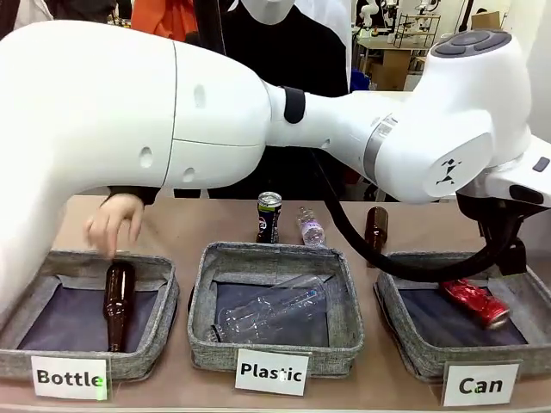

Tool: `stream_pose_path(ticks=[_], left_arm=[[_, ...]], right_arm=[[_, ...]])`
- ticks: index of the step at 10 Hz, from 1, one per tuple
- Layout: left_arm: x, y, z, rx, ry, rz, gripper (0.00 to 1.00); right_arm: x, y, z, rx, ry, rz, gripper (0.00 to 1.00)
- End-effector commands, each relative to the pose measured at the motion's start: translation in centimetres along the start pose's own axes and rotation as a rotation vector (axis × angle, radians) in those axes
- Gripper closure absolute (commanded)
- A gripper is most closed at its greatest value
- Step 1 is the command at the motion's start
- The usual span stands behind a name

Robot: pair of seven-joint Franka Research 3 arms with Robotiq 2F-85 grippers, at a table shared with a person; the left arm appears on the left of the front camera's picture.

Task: Sort the can waste into the basket.
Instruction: Pick up the can waste from the table and place it in the right Fabric basket.

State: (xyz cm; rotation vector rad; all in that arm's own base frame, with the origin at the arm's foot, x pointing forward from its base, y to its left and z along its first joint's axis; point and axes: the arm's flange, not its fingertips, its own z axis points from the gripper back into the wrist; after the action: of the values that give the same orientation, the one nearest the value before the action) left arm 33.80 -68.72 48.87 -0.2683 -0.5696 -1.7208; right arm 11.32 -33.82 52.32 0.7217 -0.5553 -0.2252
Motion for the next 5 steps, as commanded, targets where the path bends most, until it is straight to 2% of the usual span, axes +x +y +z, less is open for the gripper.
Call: stream_pose_path(ticks=[1, 2, 3, 4, 5], left_arm=[[0.0, 0.0, 1.8, 0.021, -0.014, 0.017, 0.00], [-0.4, -0.1, 2.9, 0.014, -0.031, 0.018, 0.00], [-1.5, -0.3, 4.3, -0.016, 0.010, 0.047, 0.00], [-3.4, -0.5, 6.5, -0.061, 0.127, 0.135, 0.00], [-6.1, -0.9, 8.8, -0.125, 0.181, 0.159, 0.00]], right_arm=[[-0.8, -0.2, 1.1, -0.008, -0.031, -0.020, 0.00], [-0.8, -0.2, 1.1, -0.008, -0.031, -0.020, 0.00], [-0.8, -0.2, 1.1, -0.008, -0.031, -0.020, 0.00], [-0.8, -0.2, 1.1, -0.008, -0.031, -0.020, 0.00], [-0.2, -0.2, 0.2, -0.008, -0.005, -0.014, 0.00]])
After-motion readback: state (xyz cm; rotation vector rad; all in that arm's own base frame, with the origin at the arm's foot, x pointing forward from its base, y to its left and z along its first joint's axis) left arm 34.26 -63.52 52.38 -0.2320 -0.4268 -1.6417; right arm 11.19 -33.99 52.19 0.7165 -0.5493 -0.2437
